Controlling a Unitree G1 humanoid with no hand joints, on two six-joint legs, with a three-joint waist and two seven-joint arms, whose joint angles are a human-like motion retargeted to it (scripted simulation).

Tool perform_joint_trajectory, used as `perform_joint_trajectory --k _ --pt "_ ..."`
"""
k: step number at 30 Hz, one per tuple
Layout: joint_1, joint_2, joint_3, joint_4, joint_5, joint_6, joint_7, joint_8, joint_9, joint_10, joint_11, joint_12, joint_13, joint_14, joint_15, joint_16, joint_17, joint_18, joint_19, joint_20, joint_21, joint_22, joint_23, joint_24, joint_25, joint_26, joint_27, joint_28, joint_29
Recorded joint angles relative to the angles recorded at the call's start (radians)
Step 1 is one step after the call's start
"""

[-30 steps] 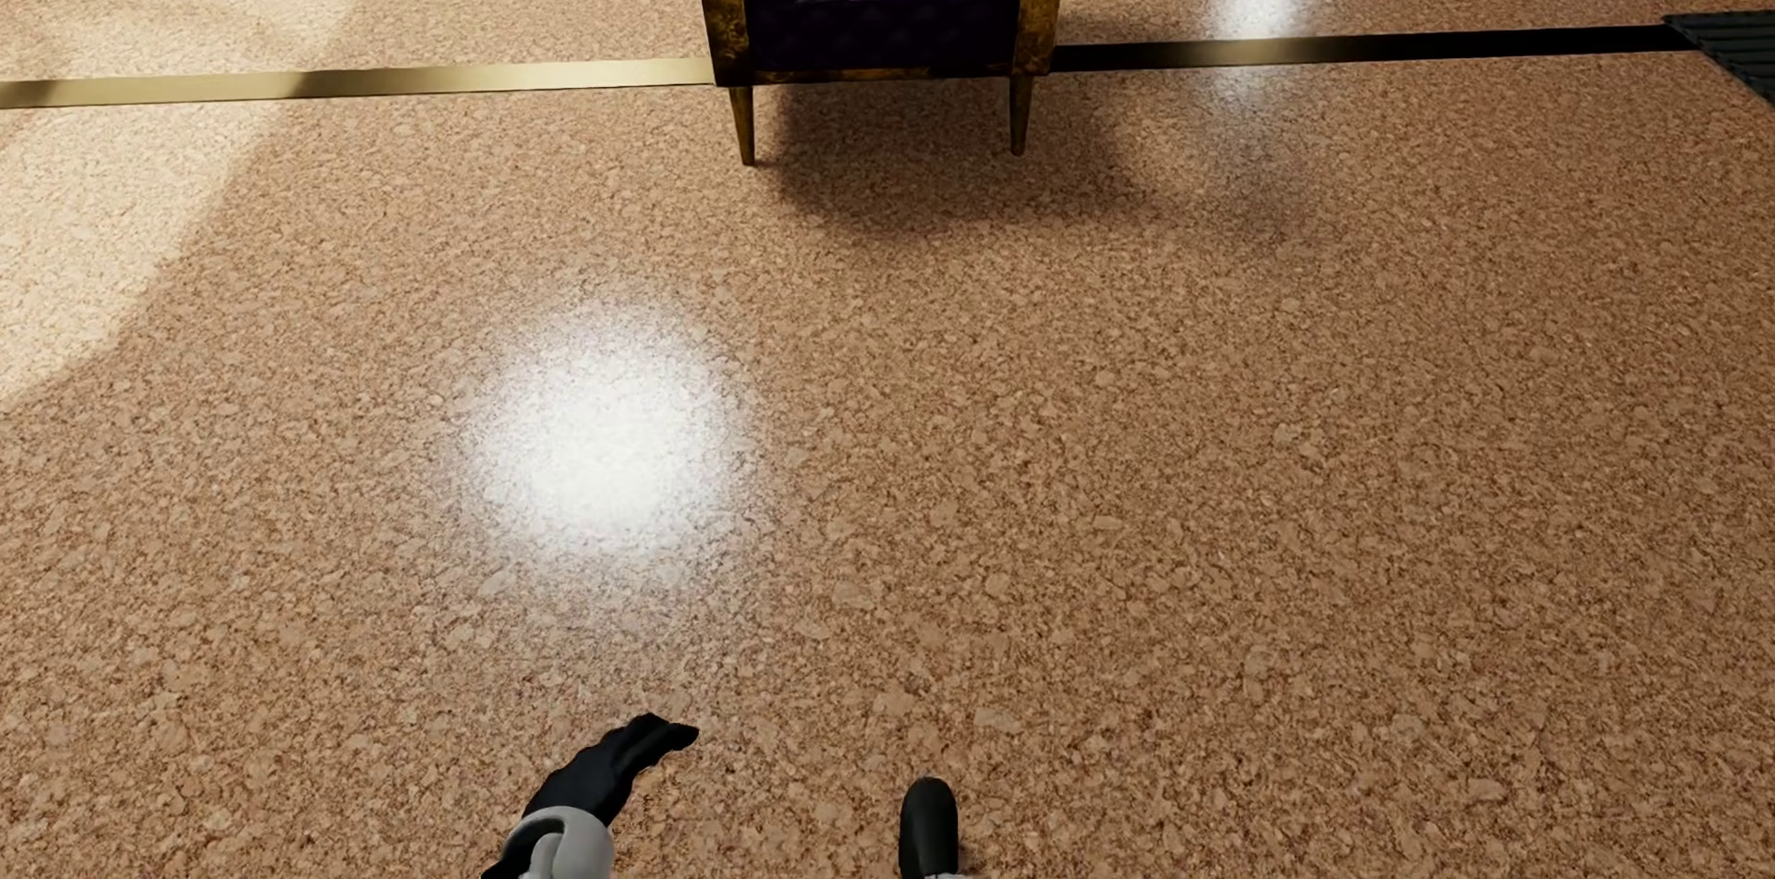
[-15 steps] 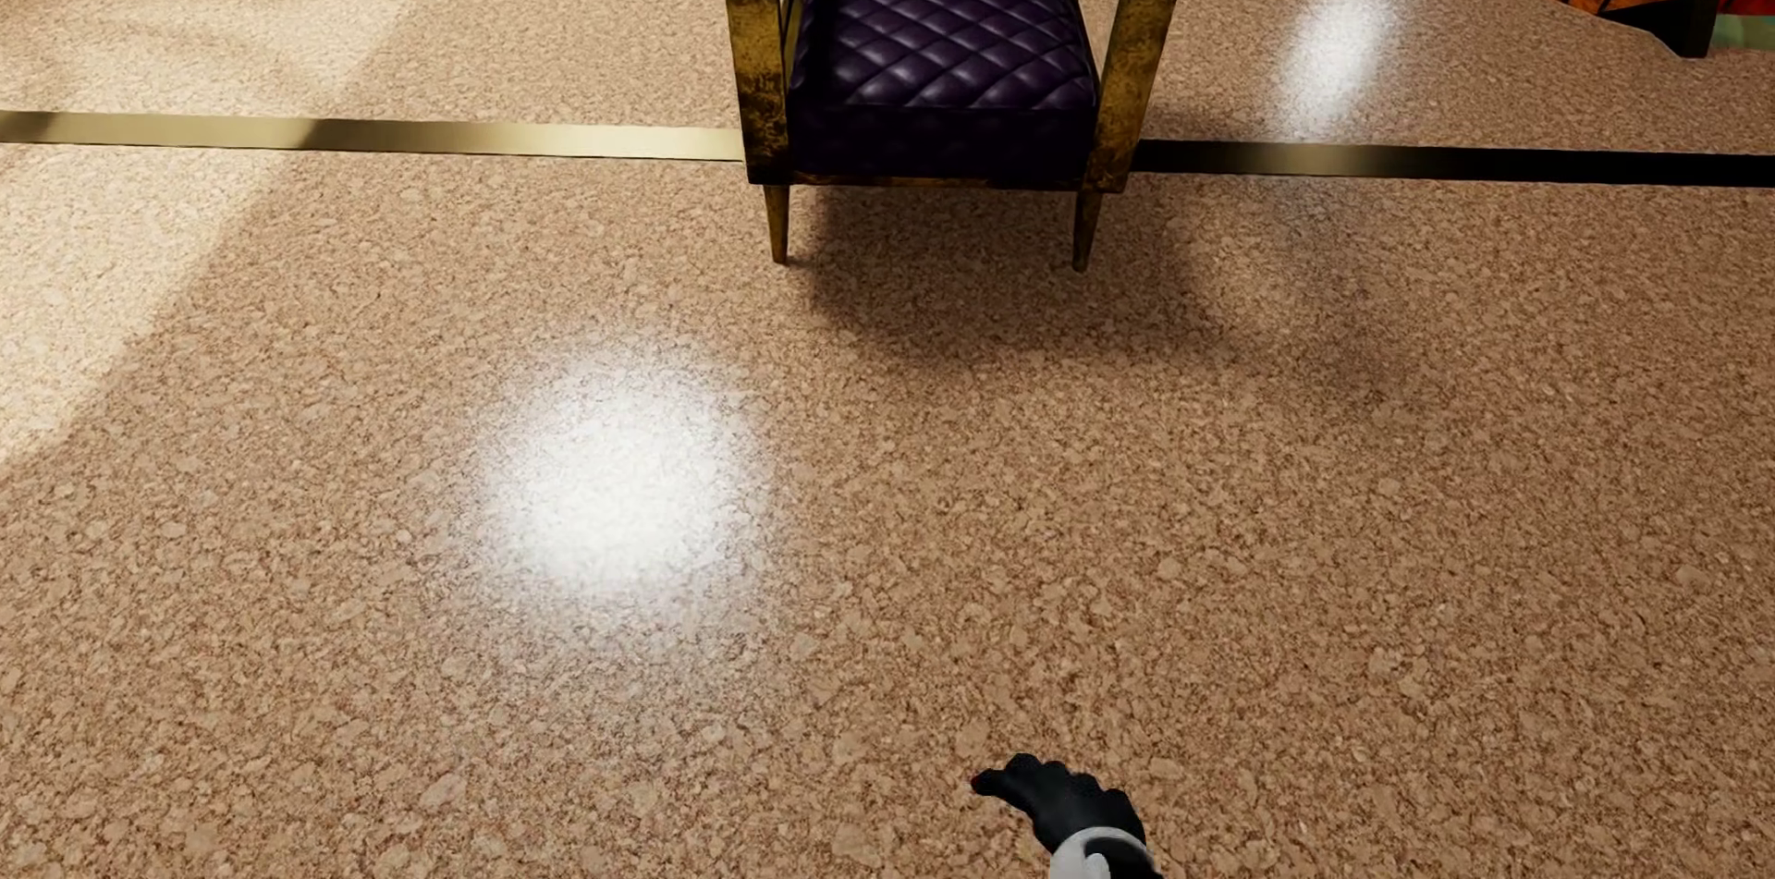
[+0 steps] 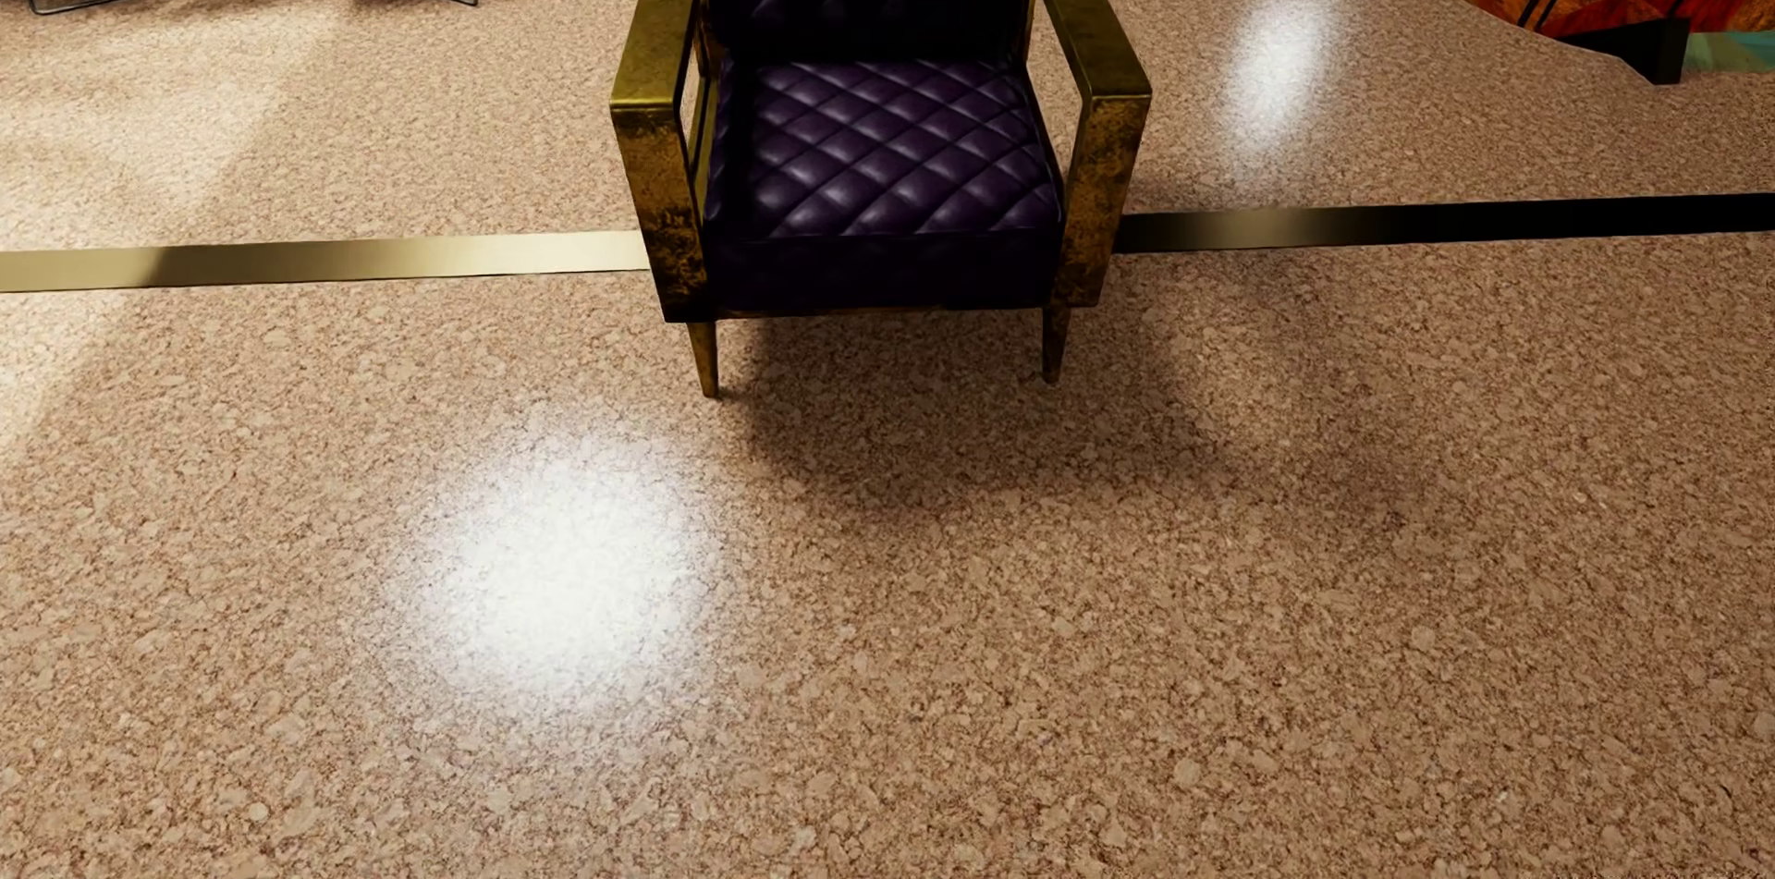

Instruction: Head to the dark armchair

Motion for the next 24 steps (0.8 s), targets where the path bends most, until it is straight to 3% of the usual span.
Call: perform_joint_trajectory --k 1,2,3,4,6,7,8,9,11,13,15,16,18,20,22,24 --pt "0.032 -0.097 0.010 -0.006 -0.035 -0.010 0.032 -0.026 0.003 0.003 0.153 -0.014 0.001 -0.034 0.040 -0.012 -0.053 -0.002 0.000 -0.003 0.042 -0.009 -0.017 0.000 -0.037 -0.012 -0.039 0.005 0.054" --pt "0.067 -0.191 0.012 -0.017 -0.063 -0.021 0.057 -0.009 0.006 0.006 0.269 -0.019 0.010 -0.067 -0.025 -0.011 -0.101 -0.007 0.000 -0.020 0.051 -0.003 -0.052 0.009 -0.043 -0.051 -0.063 0.026 0.075" --pt "0.102 -0.280 0.009 -0.032 -0.107 -0.032 0.073 -0.006 0.010 0.011 0.344 -0.040 0.028 -0.101 -0.095 -0.005 -0.138 -0.014 0.002 -0.045 0.021 0.004 -0.092 0.026 -0.015 -0.076 -0.066 0.036 0.068" --pt "0.138 -0.358 -0.002 -0.051 -0.163 -0.043 0.075 -0.001 0.015 0.017 0.366 -0.074 0.057 -0.131 -0.157 0.003 -0.166 -0.015 0.000 -0.065 -0.039 0.022 -0.133 0.046 0.035 -0.091 -0.054 0.040 0.039" --pt "0.211 -0.474 -0.033 -0.089 -0.268 -0.059 0.055 -0.055 0.022 0.019 0.263 -0.132 0.105 -0.176 -0.329 0.010 -0.155 -0.017 -0.123 -0.087 -0.182 0.043 -0.184 0.068 0.146 -0.103 0.020 0.046 -0.069" --pt "0.249 -0.510 -0.051 -0.105 -0.308 -0.064 0.039 -0.091 0.023 0.010 0.144 -0.160 0.124 -0.190 -0.371 0.013 -0.139 -0.022 -0.158 -0.095 -0.252 0.044 -0.206 0.070 0.194 -0.101 0.054 0.048 -0.123" --pt "0.286 -0.532 -0.068 -0.117 -0.327 -0.067 0.021 -0.125 0.022 -0.009 -0.004 -0.186 0.137 -0.198 -0.372 0.019 -0.119 -0.025 -0.197 -0.103 -0.301 0.040 -0.222 0.071 0.227 -0.101 0.077 0.051 -0.164" --pt "0.320 -0.544 -0.083 -0.124 -0.330 -0.067 0.004 -0.148 0.020 -0.030 -0.173 -0.207 0.144 -0.202 -0.328 0.026 -0.102 -0.029 -0.206 -0.111 -0.322 0.032 -0.228 0.069 0.241 -0.105 0.089 0.053 -0.181" --pt "0.390 -0.544 -0.107 -0.133 -0.300 -0.064 -0.029 -0.144 0.015 -0.085 -0.505 -0.234 0.150 -0.205 -0.218 0.038 -0.082 -0.040 -0.216 -0.128 -0.302 0.006 -0.223 0.052 0.218 -0.122 0.080 0.058 -0.156" --pt "0.457 -0.534 -0.121 -0.141 -0.280 -0.060 -0.065 -0.125 0.014 -0.112 -0.692 -0.246 0.166 -0.219 -0.233 0.044 -0.065 -0.052 -0.157 -0.150 -0.277 -0.015 -0.218 0.035 0.169 -0.135 0.063 0.061 -0.141" --pt "0.519 -0.515 -0.132 -0.132 -0.258 -0.052 -0.109 -0.094 0.013 -0.115 -0.660 -0.240 0.190 -0.220 -0.096 0.049 -0.021 -0.057 -0.213 -0.167 -0.286 -0.024 -0.204 0.029 0.138 -0.130 0.084 0.062 -0.167" --pt "0.546 -0.492 -0.135 -0.119 -0.256 -0.044 -0.127 -0.106 0.009 -0.099 -0.638 -0.227 0.198 -0.197 -0.048 0.048 0.005 -0.062 -0.201 -0.165 -0.295 -0.021 -0.183 0.023 0.127 -0.120 0.109 0.067 -0.180" --pt "0.557 -0.440 -0.138 -0.074 -0.241 -0.013 -0.146 -0.146 -0.001 -0.039 -0.627 -0.184 0.193 -0.099 -0.067 0.039 0.050 -0.058 -0.184 -0.141 -0.301 0.008 -0.121 0.011 0.095 -0.080 0.172 0.073 -0.188" --pt "0.489 -0.398 -0.137 -0.025 -0.226 0.020 -0.159 -0.193 -0.008 0.117 -0.622 -0.146 0.173 0.043 -0.116 0.045 0.075 -0.076 -0.192 -0.156 -0.305 0.035 -0.085 0.020 0.082 -0.064 0.190 0.006 -0.165" --pt "0.353 -0.389 -0.135 0.067 -0.214 0.047 -0.091 -0.240 -0.002 0.383 -0.578 -0.121 0.139 0.163 -0.172 0.098 0.073 -0.160 -0.216 -0.219 -0.280 0.021 -0.088 0.059 0.073 -0.111 0.129 -0.083 -0.119" --pt "0.213 -0.378 -0.124 0.210 -0.188 0.080 -0.007 -0.283 0.008 0.637 -0.537 -0.092 0.090 0.204 -0.222 0.145 0.045 -0.215 -0.241 -0.233 -0.234 -0.020 -0.093 0.076 0.056 -0.127 0.041 -0.085 -0.062"
